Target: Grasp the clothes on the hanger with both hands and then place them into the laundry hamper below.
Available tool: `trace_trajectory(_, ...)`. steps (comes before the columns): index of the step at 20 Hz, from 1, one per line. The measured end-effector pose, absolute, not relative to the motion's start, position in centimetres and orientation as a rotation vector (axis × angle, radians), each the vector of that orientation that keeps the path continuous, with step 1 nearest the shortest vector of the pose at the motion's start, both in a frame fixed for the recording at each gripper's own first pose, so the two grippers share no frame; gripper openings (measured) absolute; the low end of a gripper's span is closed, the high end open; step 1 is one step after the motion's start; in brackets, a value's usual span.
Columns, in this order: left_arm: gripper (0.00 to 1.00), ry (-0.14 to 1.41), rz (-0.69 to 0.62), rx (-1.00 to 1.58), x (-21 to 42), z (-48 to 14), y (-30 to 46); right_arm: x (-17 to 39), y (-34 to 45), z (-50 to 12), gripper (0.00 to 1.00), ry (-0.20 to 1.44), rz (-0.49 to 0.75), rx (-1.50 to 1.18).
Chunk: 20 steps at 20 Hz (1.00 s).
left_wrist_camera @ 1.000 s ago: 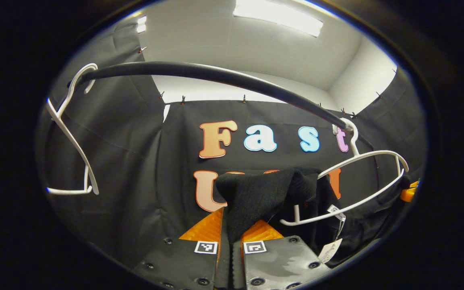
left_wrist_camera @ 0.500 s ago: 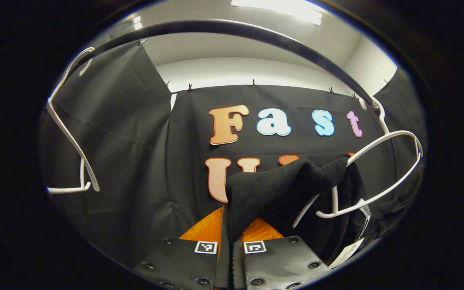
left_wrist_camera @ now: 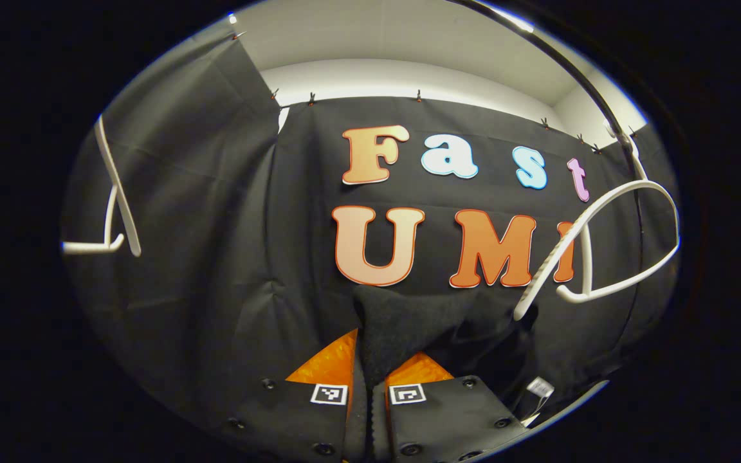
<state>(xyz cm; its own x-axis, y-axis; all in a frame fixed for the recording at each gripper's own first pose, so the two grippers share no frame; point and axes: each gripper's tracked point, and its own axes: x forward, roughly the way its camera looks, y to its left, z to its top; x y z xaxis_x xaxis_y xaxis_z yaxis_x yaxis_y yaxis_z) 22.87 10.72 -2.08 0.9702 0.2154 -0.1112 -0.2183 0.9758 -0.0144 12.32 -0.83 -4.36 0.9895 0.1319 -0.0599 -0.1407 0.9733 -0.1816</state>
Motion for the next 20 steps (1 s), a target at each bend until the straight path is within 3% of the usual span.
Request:
trace_trajectory(13, 0.10, 0.169, 0.038, 0.013, 14.6, -8.1, 4.6, 9.9, 5.0, -11.9, 0.00, 0.180, 0.270, -0.174)
trace_trajectory(20, 0.10, 0.331, 0.032, 0.061, 9.6, -19.9, 4.0, 6.6, 9.4, -22.8, 0.00, 0.351, 0.343, -0.135)
